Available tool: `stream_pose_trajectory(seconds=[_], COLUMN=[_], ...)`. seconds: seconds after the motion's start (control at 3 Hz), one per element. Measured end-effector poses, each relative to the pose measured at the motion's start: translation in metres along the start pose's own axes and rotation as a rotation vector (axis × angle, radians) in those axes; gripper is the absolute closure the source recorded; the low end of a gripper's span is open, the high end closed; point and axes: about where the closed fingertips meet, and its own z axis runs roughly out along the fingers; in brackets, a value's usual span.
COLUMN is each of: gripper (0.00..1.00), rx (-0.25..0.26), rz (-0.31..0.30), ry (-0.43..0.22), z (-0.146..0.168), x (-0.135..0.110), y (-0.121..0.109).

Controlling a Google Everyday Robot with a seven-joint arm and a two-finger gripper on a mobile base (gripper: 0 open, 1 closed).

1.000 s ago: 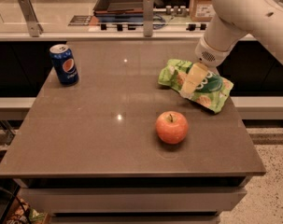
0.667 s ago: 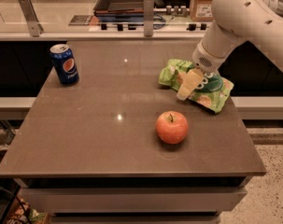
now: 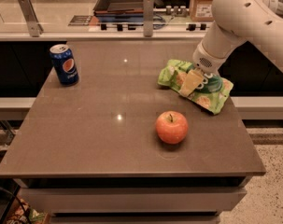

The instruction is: Move green rice chip bag near pepsi can

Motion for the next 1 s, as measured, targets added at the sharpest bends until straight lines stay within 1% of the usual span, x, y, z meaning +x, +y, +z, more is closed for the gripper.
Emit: stream_pose_trajectory(seconds=[0.33, 0.67, 1.0], gripper=[0.87, 1.00, 1.00], rx=[-0.002, -0.002, -0.010], rz=[-0.001, -0.001, -0.015], ry=[0.001, 0.001, 0.003], z=[0.0010, -0.0004, -0.0009], x=[-0.0003, -0.0008, -0.0049], y=[0.0004, 0.0002, 0.0004])
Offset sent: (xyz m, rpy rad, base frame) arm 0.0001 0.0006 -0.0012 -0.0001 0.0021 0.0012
